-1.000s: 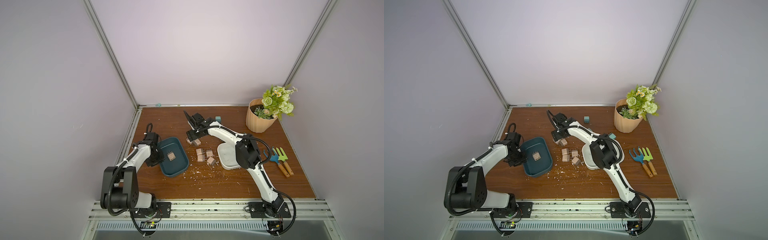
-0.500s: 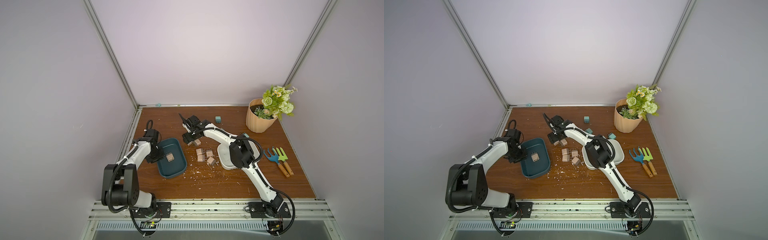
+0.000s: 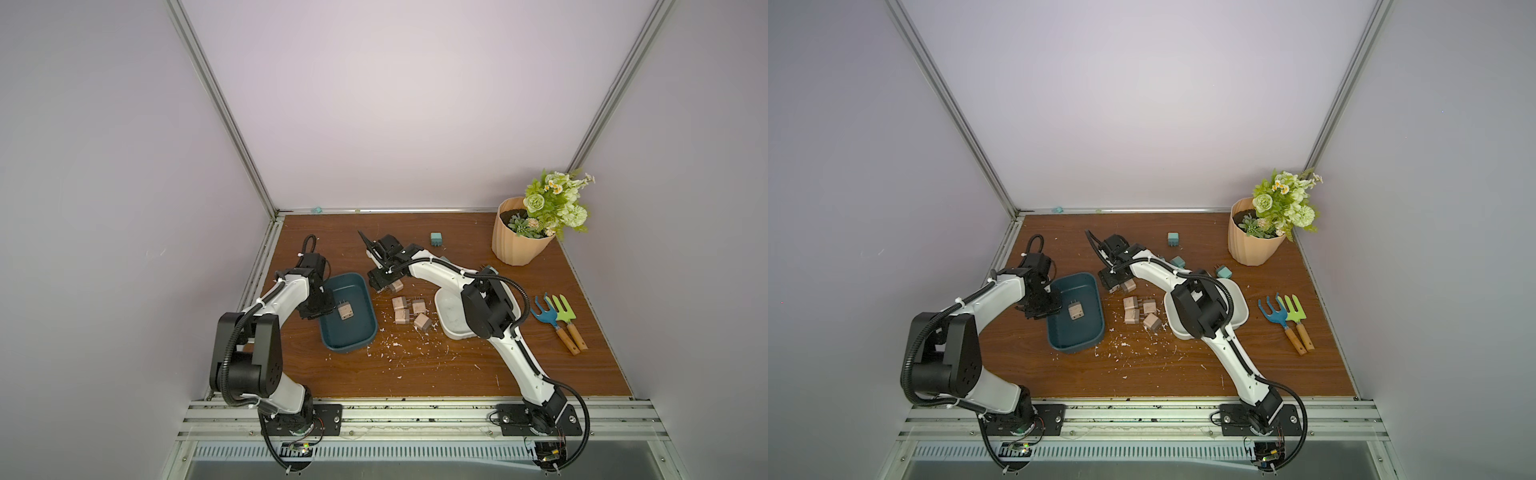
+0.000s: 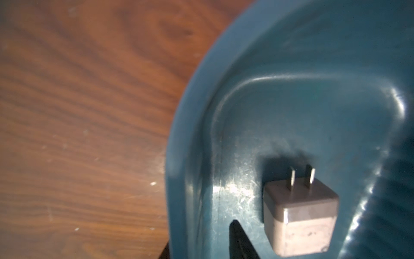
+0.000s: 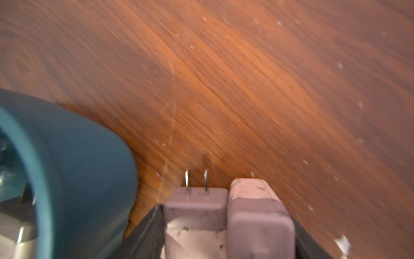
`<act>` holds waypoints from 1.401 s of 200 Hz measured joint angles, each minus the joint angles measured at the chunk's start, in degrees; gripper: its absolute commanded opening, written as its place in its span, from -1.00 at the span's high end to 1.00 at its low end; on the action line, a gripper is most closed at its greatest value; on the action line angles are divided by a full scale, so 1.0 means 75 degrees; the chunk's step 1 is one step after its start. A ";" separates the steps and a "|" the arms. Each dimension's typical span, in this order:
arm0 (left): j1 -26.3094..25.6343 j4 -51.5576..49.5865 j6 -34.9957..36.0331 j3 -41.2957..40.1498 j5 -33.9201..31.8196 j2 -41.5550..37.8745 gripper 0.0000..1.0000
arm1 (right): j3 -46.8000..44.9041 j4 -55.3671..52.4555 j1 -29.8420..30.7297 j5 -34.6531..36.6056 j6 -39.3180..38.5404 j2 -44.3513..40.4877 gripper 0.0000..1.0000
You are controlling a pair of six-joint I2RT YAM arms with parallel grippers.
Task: Place the plugs by color into the storage box
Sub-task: Move the storage box to the center of the board, then adjust the plug at the center of the board.
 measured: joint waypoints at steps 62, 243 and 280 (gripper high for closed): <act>-0.0714 0.0201 -0.0009 0.0382 0.0035 0.0618 0.31 | -0.1588 0.0119 -0.1131 0.0163 0.0099 -0.1037 -0.30; -0.0382 0.0175 -0.0356 0.0752 0.0338 -0.0073 -0.04 | -0.1469 -0.0708 -0.1207 0.0204 -0.0117 -0.1687 -0.34; -0.0213 0.0152 -0.0379 0.0379 0.0341 -0.0361 -0.04 | -0.1533 -0.0571 -0.1052 0.0117 -0.0137 -0.1682 -0.29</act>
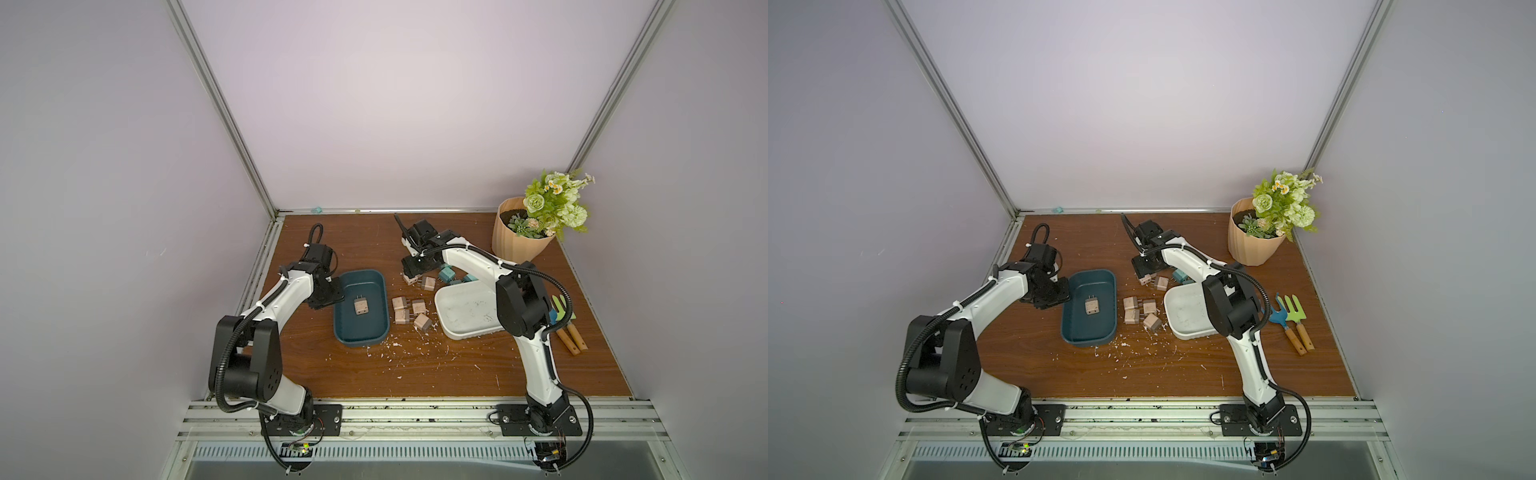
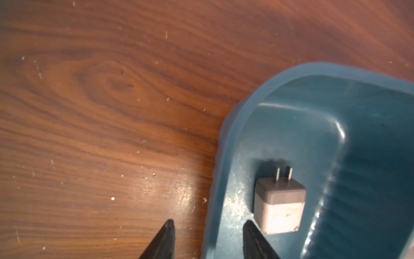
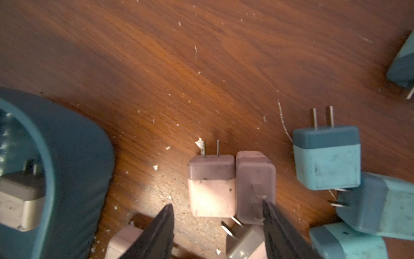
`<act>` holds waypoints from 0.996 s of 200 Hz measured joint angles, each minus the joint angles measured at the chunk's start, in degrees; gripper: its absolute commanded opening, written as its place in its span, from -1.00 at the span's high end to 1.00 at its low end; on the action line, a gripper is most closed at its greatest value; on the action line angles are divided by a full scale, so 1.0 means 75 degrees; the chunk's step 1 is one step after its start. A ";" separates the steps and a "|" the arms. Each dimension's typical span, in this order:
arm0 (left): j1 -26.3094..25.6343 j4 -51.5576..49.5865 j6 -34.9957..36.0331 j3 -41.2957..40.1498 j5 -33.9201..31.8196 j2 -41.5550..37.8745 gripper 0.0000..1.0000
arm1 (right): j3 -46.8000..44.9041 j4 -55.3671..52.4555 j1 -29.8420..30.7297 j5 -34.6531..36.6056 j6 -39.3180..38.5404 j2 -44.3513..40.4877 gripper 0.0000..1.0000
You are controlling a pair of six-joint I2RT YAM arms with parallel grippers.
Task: Place the plugs by color into the storage box
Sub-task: Adjust the plug at the center of the board.
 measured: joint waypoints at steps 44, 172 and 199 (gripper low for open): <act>0.0026 -0.0017 0.0032 -0.0364 0.0111 -0.0131 -0.05 | 0.0216 0.0009 0.0131 0.0009 -0.0087 0.0154 -0.29; 0.0026 -0.0044 0.0026 -0.0650 0.0189 -0.0565 -0.46 | 0.0259 -0.0635 0.0743 0.0029 -0.0160 -0.0079 -0.53; 0.0029 -0.0023 0.0026 -0.0644 0.0210 -0.0565 -0.56 | 0.0259 -0.0624 0.0863 0.0012 -0.0128 -0.0079 -0.54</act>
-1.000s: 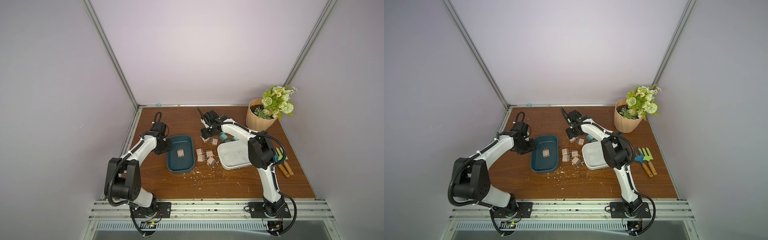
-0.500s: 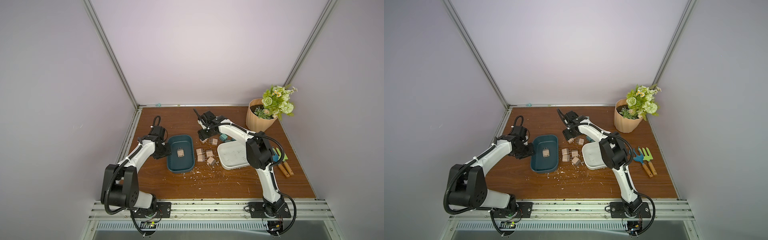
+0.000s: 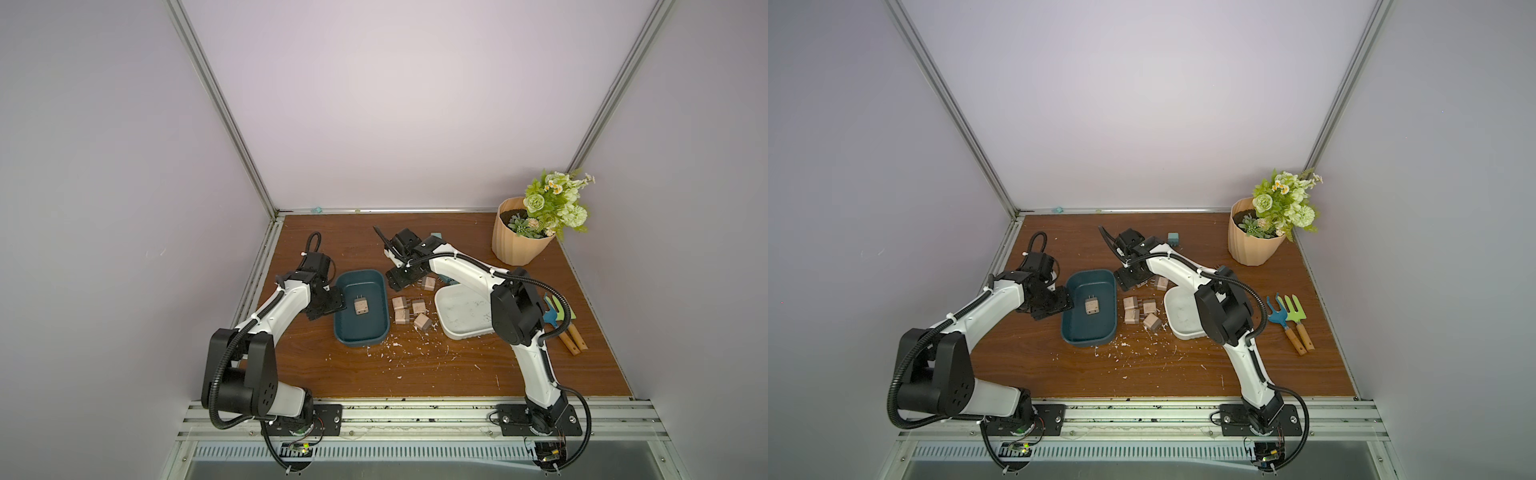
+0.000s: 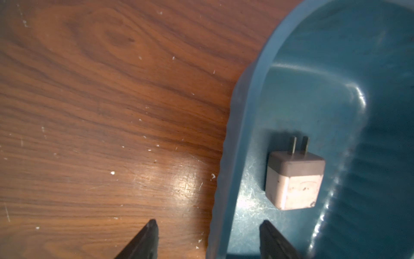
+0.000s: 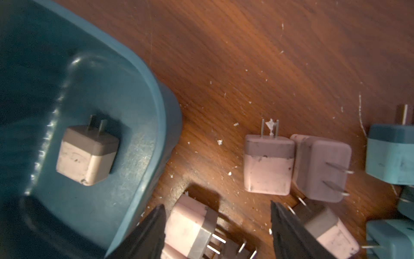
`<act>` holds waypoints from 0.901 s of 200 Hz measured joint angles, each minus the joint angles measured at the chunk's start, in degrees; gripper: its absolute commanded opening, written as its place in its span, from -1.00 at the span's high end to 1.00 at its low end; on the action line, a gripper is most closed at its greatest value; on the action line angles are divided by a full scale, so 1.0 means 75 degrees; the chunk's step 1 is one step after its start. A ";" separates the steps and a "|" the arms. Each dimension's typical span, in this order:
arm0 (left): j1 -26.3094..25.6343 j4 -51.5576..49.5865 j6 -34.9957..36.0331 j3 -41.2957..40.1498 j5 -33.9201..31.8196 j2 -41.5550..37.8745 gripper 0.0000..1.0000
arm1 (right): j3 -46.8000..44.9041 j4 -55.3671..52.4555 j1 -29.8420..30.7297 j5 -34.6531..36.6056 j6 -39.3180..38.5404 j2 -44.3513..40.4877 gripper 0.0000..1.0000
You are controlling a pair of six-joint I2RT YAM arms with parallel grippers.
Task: Place the plugs by color into the storage box
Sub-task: Adjust the plug at the center of the board.
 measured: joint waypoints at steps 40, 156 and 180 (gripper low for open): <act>0.0000 0.0020 0.0003 0.0000 0.0041 0.0000 -0.72 | 0.0000 0.0009 -0.0017 0.0067 0.0003 0.0064 -0.54; 0.0000 0.0157 0.0041 0.0000 0.0122 0.0006 -0.70 | 0.0000 0.0125 -0.0213 0.0277 -0.0175 0.0501 -0.50; 0.0000 0.0221 0.0096 0.0000 0.0146 0.0070 -0.70 | 0.0274 0.0067 -0.0251 0.0399 -0.0242 0.0705 -0.54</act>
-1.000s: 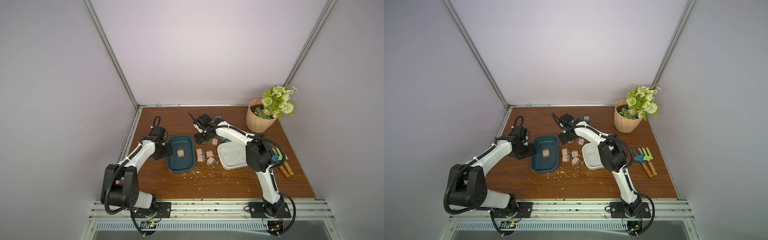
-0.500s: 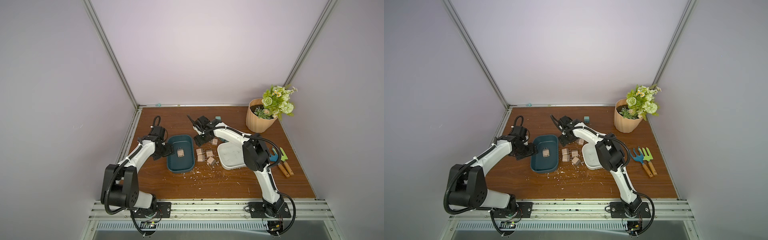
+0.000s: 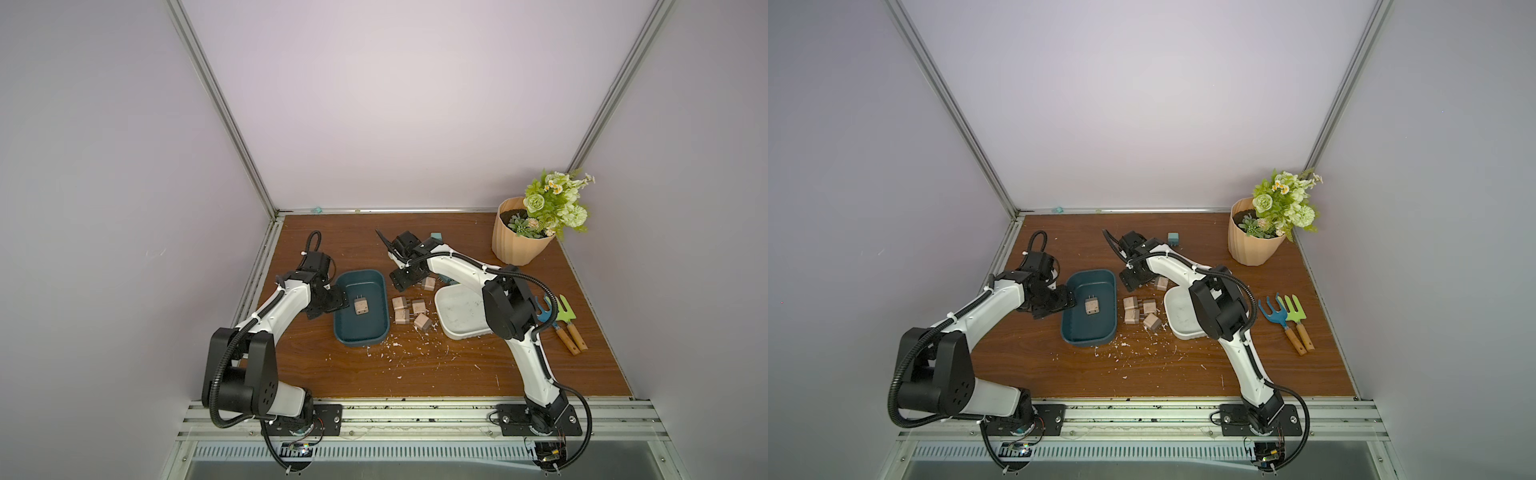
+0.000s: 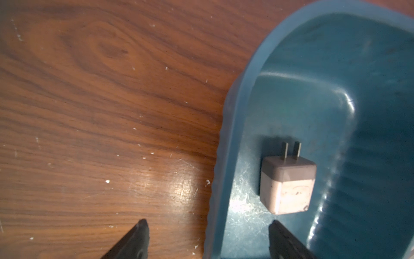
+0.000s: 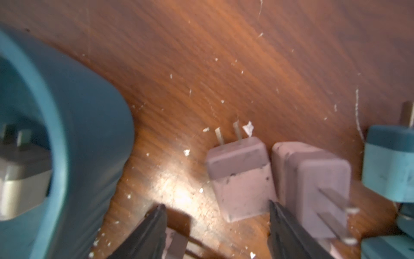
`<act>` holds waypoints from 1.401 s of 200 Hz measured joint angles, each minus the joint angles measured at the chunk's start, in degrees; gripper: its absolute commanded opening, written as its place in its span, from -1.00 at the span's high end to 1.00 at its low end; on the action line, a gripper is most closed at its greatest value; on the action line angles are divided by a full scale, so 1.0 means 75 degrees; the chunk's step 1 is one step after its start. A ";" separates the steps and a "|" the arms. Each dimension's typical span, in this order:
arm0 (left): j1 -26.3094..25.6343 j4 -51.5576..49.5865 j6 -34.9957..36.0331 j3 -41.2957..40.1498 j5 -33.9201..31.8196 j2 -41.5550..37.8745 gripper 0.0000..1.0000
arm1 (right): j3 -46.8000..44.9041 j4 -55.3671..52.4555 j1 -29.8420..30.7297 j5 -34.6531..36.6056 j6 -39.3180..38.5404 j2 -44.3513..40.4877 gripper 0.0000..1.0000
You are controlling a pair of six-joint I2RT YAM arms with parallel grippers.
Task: Place the plugs by color into the storage box
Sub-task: Adjust the plug at the center of the board.
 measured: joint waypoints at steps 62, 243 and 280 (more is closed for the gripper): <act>0.0000 0.0029 0.0096 0.0117 0.0061 0.0187 -0.69 | 0.0860 -0.0152 -0.0070 0.0044 -0.0254 0.0836 -0.64; 0.0000 0.0047 0.0178 0.0516 0.0114 0.0504 -0.67 | 0.2084 -0.0956 -0.0035 -0.0586 0.0574 0.0306 -0.79; 0.0000 0.0044 0.0172 0.0516 0.0114 0.0504 -0.67 | 0.2221 -0.0927 -0.0061 -0.0612 0.0874 0.0271 -0.72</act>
